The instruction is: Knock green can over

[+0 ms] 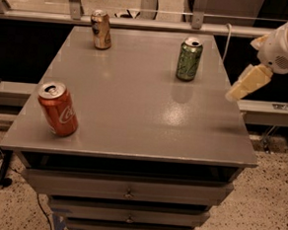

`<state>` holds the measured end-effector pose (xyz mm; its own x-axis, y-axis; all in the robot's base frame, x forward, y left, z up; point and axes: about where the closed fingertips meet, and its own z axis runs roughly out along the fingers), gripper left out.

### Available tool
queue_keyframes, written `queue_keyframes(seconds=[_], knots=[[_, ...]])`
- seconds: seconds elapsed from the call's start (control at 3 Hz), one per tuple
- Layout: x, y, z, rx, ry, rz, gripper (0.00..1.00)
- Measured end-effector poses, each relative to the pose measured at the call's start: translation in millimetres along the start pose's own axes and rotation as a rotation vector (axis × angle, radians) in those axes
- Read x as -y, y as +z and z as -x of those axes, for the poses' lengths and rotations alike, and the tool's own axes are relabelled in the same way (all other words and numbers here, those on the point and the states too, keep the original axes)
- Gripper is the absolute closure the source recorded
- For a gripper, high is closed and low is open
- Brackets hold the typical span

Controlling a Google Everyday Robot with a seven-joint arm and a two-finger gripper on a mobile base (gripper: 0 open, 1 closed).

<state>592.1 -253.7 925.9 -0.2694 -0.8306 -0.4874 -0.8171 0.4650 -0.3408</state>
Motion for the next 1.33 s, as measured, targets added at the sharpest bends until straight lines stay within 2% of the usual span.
queue_keyframes(seconds=[0.33,0.67,1.0,1.33], knots=[[40,39,12,0.174,0.104,0.001,0.0],[59,62,35,0.354,0.172,0.042,0.0],[59,76,67,0.545,0.213,0.13,0.0],[46,87,92,0.689,0.252,0.224,0.0]])
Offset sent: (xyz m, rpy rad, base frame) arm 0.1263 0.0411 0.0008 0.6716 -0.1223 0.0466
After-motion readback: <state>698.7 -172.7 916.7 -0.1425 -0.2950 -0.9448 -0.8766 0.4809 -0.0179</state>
